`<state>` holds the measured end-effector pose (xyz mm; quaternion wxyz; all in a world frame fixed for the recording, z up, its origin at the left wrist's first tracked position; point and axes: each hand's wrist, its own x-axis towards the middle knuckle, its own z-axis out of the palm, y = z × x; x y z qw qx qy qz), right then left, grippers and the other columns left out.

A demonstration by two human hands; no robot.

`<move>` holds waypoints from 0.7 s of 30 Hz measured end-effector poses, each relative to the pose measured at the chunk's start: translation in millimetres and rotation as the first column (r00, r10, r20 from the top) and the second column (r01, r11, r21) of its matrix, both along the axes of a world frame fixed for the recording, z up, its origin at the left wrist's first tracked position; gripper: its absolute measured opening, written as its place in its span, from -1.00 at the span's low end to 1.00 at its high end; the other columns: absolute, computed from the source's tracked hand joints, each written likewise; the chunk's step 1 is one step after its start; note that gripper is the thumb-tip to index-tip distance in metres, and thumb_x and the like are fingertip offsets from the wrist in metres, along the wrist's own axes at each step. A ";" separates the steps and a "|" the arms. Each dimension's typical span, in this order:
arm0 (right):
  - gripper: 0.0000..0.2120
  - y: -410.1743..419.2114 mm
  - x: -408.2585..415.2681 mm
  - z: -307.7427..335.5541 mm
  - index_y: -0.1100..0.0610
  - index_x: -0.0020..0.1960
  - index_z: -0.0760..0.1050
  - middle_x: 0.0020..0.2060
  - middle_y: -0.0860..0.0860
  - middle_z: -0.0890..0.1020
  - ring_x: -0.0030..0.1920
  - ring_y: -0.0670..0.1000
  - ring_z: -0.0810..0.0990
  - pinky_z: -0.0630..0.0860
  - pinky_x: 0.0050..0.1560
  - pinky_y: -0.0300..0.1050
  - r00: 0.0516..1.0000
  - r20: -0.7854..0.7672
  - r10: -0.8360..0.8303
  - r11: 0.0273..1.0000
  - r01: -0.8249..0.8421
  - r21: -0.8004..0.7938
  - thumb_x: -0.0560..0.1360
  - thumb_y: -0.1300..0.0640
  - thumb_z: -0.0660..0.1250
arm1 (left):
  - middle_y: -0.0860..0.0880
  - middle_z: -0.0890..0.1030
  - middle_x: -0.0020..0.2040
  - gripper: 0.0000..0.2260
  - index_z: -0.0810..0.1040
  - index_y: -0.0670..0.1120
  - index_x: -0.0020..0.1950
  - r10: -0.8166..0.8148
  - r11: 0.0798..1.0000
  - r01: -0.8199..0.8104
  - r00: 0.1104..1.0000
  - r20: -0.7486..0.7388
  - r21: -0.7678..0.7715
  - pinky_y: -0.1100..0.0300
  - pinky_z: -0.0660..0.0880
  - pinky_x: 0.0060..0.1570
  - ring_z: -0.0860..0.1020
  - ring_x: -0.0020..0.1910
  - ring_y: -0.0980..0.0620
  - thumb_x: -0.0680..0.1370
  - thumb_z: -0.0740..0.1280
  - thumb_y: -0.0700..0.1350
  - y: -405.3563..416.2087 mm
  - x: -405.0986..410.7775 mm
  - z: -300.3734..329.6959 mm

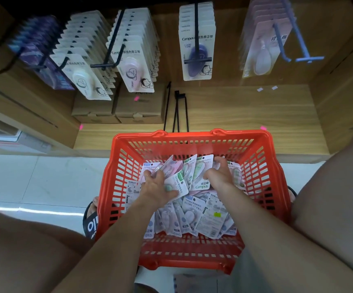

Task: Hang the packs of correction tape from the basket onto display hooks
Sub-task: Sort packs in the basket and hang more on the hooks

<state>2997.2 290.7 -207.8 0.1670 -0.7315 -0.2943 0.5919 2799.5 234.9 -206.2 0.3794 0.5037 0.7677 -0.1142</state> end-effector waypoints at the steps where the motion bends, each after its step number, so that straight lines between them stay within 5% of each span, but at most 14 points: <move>1: -0.45 0.8 -0.6 0.7 -0.04 0.42 0.34 0.20 0.04 0.52 -0.19 -0.07 0.45 0.52 -0.05 0.01 1.000 -0.015 0.007 1.000 -0.007 0.007 0.53 0.38 0.27 | -0.22 0.05 0.57 -0.37 0.31 -0.08 0.43 -0.033 0.999 0.033 0.999 -0.015 0.005 -0.15 0.43 0.41 0.44 0.41 -0.30 0.53 0.47 0.20 -2.2 0.0 -0.1; 3: -0.53 1.7 -3.2 2.3 -0.04 0.31 0.38 0.23 0.05 0.51 -0.10 -0.05 0.49 0.47 -0.11 -0.06 0.999 -0.045 0.020 1.000 -0.019 0.008 0.51 0.36 0.29 | -0.22 0.08 0.56 -0.39 0.30 -0.06 0.38 -0.065 0.998 0.065 0.998 -0.021 -0.002 -0.14 0.46 0.37 0.46 0.37 -0.28 0.52 0.49 0.19 -7.0 0.8 -2.5; 6: -0.58 0.4 -6.1 -2.0 -0.07 0.18 0.44 0.21 0.04 0.54 0.07 0.10 0.60 0.62 0.10 0.12 0.998 -0.062 0.007 1.000 -0.008 -0.020 0.38 0.23 0.40 | -0.26 -0.03 0.64 -0.26 0.17 -0.06 0.55 -0.061 0.998 0.060 0.997 -0.049 -0.029 -0.09 0.48 0.38 0.43 0.46 -0.30 0.55 0.47 0.17 -11.5 1.2 -2.9; 11: -0.61 -3.4 -1.6 1.0 0.00 0.30 0.43 0.01 -0.01 0.54 -0.15 -0.05 0.48 0.54 0.08 0.05 0.999 -0.014 0.034 0.999 -0.033 0.011 0.55 0.32 0.30 | -0.31 0.03 0.63 -0.25 0.12 0.01 0.60 -0.002 1.000 0.004 0.997 -0.083 0.031 -0.01 0.59 0.21 0.57 0.31 -0.26 0.56 0.48 0.10 -15.0 -6.8 9.5; 15: -0.61 -1.5 7.5 5.3 0.03 0.32 0.43 -0.03 -0.01 0.52 -0.20 -0.05 0.45 0.46 -0.09 -0.04 0.999 0.042 0.004 0.999 -0.006 0.052 0.56 0.35 0.26 | -0.24 0.33 0.52 -0.31 0.21 -0.06 0.60 0.048 0.996 -0.044 0.998 -0.049 0.082 0.08 0.56 0.14 0.52 0.34 -0.18 0.58 0.46 0.07 -22.4 -17.3 25.4; 19: -0.62 2.0 18.5 23.7 0.06 0.28 0.47 0.14 0.06 0.54 -0.08 0.03 0.55 0.56 0.08 0.02 0.997 0.076 0.015 0.991 -0.025 0.132 0.54 0.37 0.25 | -0.16 0.50 0.42 -0.32 0.24 -0.15 0.59 0.248 0.953 -0.262 0.963 0.108 0.151 0.34 0.47 -0.21 0.53 -0.12 0.09 0.59 0.47 0.02 -20.6 -22.9 39.6; 21: -0.61 0.5 20.9 35.8 0.02 0.20 0.51 0.18 0.06 0.57 0.09 0.13 0.60 0.58 0.10 0.05 0.995 0.037 0.093 0.985 -0.098 0.143 0.50 0.41 0.28 | -0.13 0.56 0.34 -0.32 0.31 -0.14 0.52 0.333 0.916 -0.369 0.917 0.218 0.155 0.14 0.55 0.03 0.59 0.11 -0.07 0.54 0.51 0.10 -15.7 -24.8 39.5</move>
